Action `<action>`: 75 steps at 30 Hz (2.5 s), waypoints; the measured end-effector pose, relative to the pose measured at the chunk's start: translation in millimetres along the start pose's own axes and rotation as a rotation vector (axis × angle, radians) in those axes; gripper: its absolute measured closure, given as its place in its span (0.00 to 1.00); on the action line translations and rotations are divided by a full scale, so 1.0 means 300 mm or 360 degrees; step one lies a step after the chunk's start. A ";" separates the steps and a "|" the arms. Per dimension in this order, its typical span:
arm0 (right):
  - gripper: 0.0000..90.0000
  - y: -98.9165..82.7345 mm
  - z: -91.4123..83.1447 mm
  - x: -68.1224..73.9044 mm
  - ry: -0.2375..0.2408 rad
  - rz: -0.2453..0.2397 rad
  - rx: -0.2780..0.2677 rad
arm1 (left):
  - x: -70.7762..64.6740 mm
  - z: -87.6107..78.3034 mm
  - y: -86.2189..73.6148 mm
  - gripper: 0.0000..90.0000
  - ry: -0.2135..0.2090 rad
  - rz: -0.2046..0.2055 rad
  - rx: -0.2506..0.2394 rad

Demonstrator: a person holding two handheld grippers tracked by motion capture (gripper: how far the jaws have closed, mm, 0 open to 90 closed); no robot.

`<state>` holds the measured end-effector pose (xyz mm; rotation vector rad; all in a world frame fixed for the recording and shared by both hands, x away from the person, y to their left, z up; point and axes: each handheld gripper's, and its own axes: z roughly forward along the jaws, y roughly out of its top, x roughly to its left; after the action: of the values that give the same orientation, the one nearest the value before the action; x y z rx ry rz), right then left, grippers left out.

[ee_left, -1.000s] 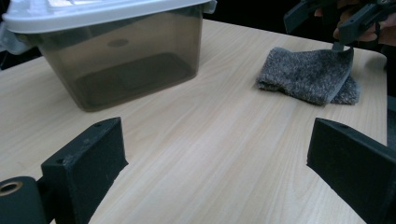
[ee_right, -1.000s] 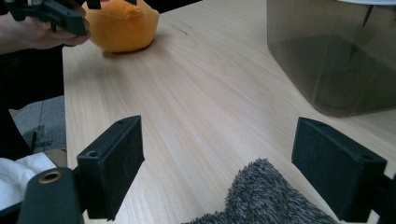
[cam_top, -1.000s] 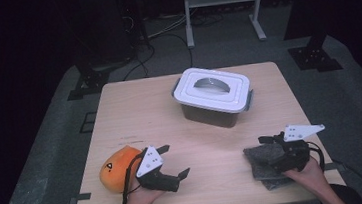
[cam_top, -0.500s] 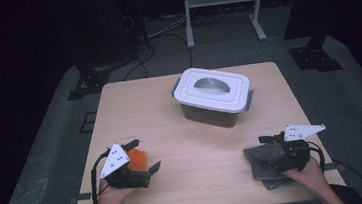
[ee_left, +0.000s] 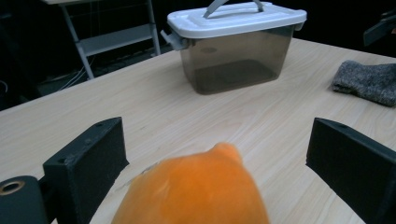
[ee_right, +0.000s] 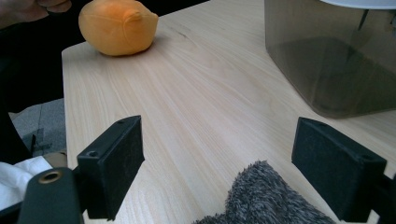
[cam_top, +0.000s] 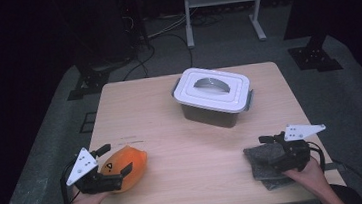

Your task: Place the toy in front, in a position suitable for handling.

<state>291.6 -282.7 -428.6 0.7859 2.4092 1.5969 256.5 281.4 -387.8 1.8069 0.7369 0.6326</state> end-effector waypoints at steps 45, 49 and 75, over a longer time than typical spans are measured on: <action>0.18 0.008 -0.011 0.013 0.0000 -0.0063 -0.0002 | 0.018 0.048 -0.205 0.25 -0.0105 -0.0026 0.0232; 0.18 0.007 -0.015 0.012 -0.0001 -0.0059 -0.0007 | 0.000 0.042 -0.197 0.36 -0.0049 0.0016 0.0232; 0.18 0.013 -0.036 -0.002 -0.0014 -0.0058 -0.0033 | -0.071 0.094 -0.030 0.58 -0.0122 0.0153 0.0041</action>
<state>289.3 -290.6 -420.8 0.7395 2.3827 1.5990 260.8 250.6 -407.1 1.8885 0.6119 0.6154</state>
